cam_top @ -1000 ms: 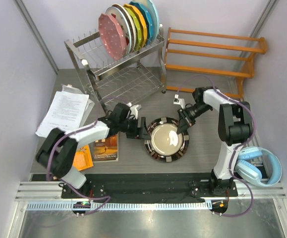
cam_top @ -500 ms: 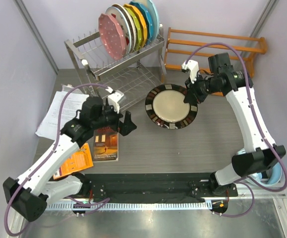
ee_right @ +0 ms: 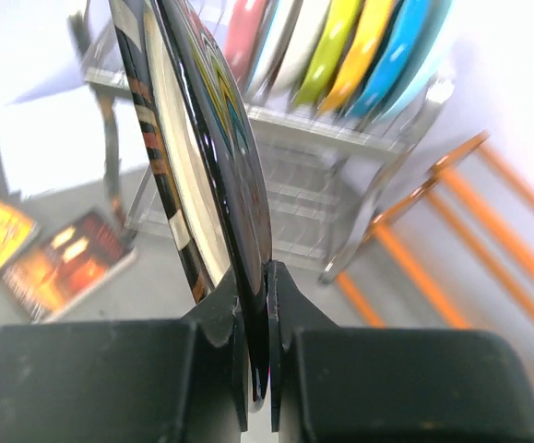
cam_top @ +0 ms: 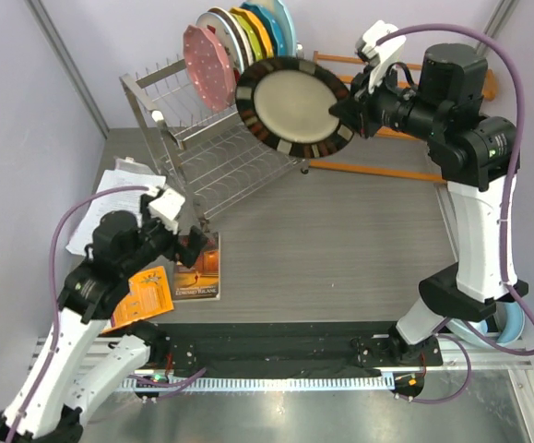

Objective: Load the plates into the dish rack

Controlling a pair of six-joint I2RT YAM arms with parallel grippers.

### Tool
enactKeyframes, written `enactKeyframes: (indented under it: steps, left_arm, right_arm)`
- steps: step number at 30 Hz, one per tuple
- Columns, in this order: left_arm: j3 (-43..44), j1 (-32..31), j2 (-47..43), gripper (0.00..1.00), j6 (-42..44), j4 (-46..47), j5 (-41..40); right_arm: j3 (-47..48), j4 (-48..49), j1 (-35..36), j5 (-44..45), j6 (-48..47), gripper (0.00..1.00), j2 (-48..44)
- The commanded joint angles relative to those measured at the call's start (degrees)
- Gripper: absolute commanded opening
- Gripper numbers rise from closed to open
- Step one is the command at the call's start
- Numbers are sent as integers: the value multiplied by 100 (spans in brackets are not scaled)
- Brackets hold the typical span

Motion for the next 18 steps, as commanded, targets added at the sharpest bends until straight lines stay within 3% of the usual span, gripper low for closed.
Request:
enactKeyframes:
  steps: [1, 4, 6, 9, 15, 18]
  left_arm:
    - [-650, 565, -929, 99, -129, -367, -663]
    - [-1266, 574, -1949, 99, -173, -7, -1243]
    - [-1373, 714, -1969, 99, -86, -85, -1463]
    - [-1478, 899, -1837, 100, -165, 134, -1842]
    - [-1505, 1171, -1688, 100, -287, 477, -1710]
    - [-1513, 1215, -1652, 99, -279, 530, -1684]
  right_arm:
    - [567, 1779, 273, 539, 525, 1, 100]
    - [429, 2768, 616, 1066, 560, 1, 233]
    - [34, 3614, 1011, 1663, 342, 1, 172]
    - [-1081, 5973, 1723, 2981, -379, 1, 92]
    - [-277, 7553, 2611, 5292, -969, 1, 1075]
    - [-336, 7669, 2630, 5331, -847, 1, 1261]
